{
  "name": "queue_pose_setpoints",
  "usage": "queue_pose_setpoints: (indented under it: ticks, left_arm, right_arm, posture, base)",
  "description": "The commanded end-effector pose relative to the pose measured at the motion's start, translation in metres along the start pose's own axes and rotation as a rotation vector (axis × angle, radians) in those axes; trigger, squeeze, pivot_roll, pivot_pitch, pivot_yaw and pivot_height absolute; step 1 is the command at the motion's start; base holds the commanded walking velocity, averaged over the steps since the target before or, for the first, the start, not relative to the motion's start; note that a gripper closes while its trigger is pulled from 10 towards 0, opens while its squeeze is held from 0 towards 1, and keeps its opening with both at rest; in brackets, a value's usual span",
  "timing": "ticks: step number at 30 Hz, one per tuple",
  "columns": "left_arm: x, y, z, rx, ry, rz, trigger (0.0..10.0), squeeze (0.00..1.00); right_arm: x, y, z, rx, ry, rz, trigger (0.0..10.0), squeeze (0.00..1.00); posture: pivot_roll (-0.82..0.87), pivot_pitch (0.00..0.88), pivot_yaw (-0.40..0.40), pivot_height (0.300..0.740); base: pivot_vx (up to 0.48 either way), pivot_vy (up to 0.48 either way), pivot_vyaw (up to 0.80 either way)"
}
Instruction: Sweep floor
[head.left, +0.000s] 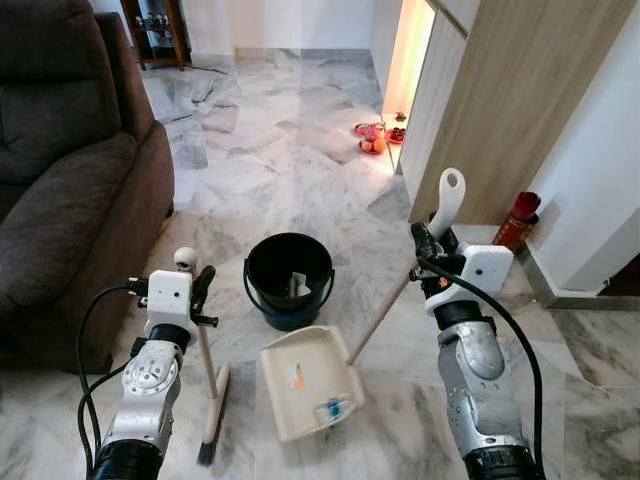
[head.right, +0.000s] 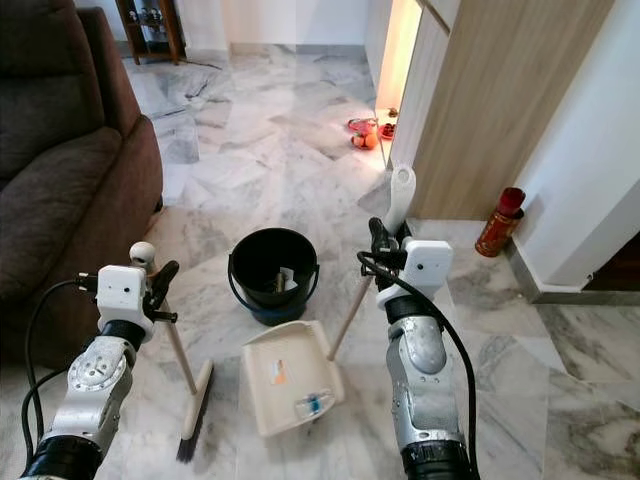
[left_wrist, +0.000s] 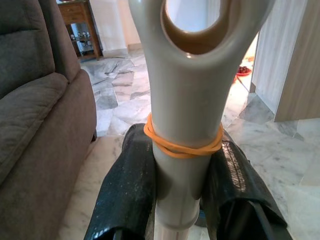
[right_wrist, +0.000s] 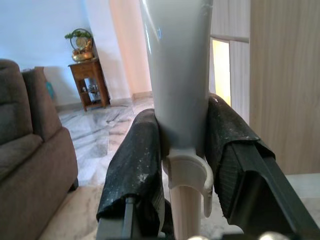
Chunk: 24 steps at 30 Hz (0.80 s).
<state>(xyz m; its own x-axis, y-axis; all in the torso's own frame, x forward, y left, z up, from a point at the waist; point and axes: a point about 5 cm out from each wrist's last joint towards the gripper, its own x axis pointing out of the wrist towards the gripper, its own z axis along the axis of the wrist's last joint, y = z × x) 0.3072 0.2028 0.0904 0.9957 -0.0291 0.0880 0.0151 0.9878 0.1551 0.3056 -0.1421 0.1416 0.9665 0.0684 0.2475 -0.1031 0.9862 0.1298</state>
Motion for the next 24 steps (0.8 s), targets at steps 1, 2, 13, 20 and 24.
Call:
queue_pose_setpoints:
  ticks: [1,2,13,20,24]
  left_arm:
    - [0.004,-0.002,0.006,0.020,-0.031,-0.016,10.0,0.00]
    - [0.004,-0.002,0.006,0.020,-0.031,-0.016,10.0,0.00]
    - [0.006,-0.005,0.007,0.020,-0.039,-0.023,10.0,0.00]
    - [0.003,0.000,0.006,0.025,-0.039,-0.006,10.0,0.00]
    - [0.001,0.003,0.006,0.028,-0.040,0.007,10.0,0.00]
  right_arm:
    - [0.004,0.005,0.024,0.062,-0.098,-0.009,10.0,0.00]
    - [0.004,0.005,0.027,0.083,-0.104,-0.020,10.0,0.00]
    - [0.011,0.011,0.058,0.103,-0.188,-0.043,10.0,0.00]
    - [0.020,0.021,0.067,0.146,-0.219,-0.044,10.0,0.00]
    - [0.023,0.022,0.070,0.153,-0.225,-0.047,10.0,0.00]
  posture:
    - [0.06,0.021,-0.025,0.740]
    - [0.06,0.021,-0.025,0.740]
    - [0.06,0.025,-0.029,0.740]
    - [0.07,0.031,-0.032,0.740]
    - [0.07,0.035,-0.031,0.740]
  base:
    - [0.000,0.000,0.00]
    - [0.000,0.000,0.00]
    - [0.000,0.000,0.00]
    - [0.000,0.000,0.00]
    - [0.000,0.000,0.00]
